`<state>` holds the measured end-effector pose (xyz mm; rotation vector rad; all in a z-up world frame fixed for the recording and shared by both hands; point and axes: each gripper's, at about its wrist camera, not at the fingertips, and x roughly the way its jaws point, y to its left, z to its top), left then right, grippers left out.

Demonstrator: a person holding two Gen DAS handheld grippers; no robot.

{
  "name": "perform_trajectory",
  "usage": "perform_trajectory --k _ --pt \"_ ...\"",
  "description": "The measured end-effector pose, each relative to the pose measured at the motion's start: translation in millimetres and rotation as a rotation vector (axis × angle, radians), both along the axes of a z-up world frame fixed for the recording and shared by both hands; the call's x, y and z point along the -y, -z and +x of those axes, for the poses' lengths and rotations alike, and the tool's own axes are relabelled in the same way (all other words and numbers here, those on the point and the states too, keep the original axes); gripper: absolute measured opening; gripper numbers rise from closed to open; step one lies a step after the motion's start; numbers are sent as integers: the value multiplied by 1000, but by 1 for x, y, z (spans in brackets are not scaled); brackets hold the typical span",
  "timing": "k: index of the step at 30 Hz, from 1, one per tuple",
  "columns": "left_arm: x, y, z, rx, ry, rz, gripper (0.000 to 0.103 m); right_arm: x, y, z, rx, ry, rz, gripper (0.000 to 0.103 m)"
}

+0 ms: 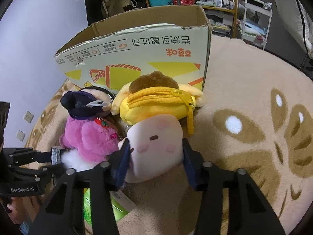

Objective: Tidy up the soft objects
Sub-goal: 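Grasp the black tissue pack with the left tool while the right tool grasps the marshmallow plush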

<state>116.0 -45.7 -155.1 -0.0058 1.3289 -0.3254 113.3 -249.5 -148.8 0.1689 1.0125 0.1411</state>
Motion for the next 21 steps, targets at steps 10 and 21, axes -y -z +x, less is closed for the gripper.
perform_trajectory --k 10,21 --pt "-15 -30 -13 158 -77 38 47 -3 -14 -11 44 -2 -16 36" --pt "-45 -84 -39 455 -222 41 47 13 -68 -46 264 84 28 36"
